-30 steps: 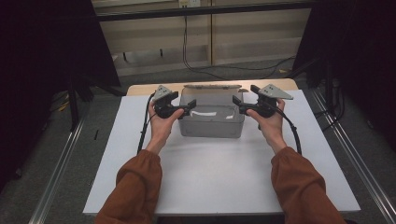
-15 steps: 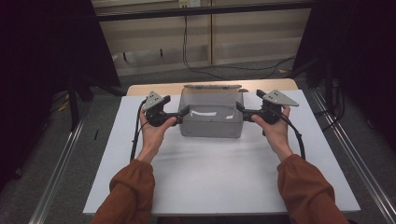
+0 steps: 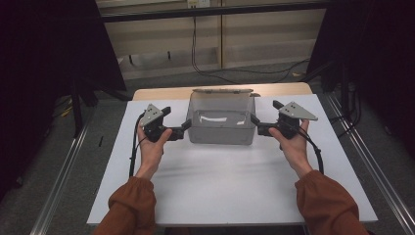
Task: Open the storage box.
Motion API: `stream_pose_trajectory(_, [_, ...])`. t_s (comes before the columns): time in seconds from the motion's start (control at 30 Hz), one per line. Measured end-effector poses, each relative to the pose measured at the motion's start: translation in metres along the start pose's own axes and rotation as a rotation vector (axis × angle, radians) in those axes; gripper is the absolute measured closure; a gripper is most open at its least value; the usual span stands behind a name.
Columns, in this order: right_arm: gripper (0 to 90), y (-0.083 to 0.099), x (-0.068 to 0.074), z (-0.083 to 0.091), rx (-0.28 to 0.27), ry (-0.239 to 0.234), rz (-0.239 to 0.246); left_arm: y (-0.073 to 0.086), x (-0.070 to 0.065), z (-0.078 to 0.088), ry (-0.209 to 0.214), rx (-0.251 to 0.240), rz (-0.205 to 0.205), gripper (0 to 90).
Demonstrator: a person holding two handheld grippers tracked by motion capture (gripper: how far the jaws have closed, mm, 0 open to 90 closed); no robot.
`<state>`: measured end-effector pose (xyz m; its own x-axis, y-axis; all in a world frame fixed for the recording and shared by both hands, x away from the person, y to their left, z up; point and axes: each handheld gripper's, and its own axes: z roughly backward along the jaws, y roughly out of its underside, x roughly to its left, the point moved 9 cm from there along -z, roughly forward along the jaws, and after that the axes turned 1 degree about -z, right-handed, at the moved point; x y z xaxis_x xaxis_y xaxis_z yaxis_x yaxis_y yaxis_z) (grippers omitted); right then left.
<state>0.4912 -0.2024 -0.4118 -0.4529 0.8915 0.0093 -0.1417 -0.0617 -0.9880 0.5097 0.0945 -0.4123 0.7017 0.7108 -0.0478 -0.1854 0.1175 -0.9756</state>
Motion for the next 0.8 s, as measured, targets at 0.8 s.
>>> stream_pose_trajectory(0.8, [2.1,0.013,0.01,0.056,-0.003,0.04,-0.006,0.024,-0.021,0.051,-0.041,-0.015,0.015,2.2])
